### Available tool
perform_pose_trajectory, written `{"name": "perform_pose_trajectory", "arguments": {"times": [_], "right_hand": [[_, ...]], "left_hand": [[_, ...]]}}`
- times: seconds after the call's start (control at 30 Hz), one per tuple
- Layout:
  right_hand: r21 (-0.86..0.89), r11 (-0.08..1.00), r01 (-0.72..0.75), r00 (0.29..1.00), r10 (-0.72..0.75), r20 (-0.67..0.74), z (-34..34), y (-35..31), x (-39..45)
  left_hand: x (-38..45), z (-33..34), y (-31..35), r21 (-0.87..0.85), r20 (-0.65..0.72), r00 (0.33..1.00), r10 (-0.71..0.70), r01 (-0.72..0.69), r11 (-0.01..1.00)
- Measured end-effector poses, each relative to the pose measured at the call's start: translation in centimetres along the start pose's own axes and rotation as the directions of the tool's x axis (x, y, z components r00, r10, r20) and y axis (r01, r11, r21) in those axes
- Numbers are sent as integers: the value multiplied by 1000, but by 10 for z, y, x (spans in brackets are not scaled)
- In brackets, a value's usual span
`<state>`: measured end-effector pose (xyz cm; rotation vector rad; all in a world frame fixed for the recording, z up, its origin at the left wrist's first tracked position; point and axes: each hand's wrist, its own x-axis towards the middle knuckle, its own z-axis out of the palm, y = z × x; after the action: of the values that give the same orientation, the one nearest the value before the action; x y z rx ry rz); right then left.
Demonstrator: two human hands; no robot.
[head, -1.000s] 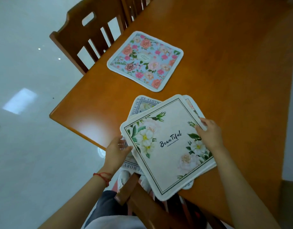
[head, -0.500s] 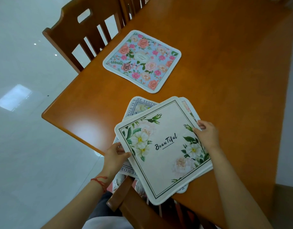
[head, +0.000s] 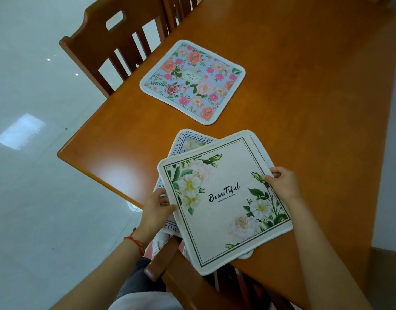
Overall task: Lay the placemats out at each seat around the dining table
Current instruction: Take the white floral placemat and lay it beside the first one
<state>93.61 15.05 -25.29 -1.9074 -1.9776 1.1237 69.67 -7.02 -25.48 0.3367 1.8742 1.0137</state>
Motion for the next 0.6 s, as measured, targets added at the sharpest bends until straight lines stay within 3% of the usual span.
{"name": "perform_pose_trajectory", "arguments": {"times": [0.6], "right_hand": [[154,979,130,989,-117,-95,-26,-29,-22]], "left_hand": [[3,-10,35,-82,-173,970,171,-188,979]]}}
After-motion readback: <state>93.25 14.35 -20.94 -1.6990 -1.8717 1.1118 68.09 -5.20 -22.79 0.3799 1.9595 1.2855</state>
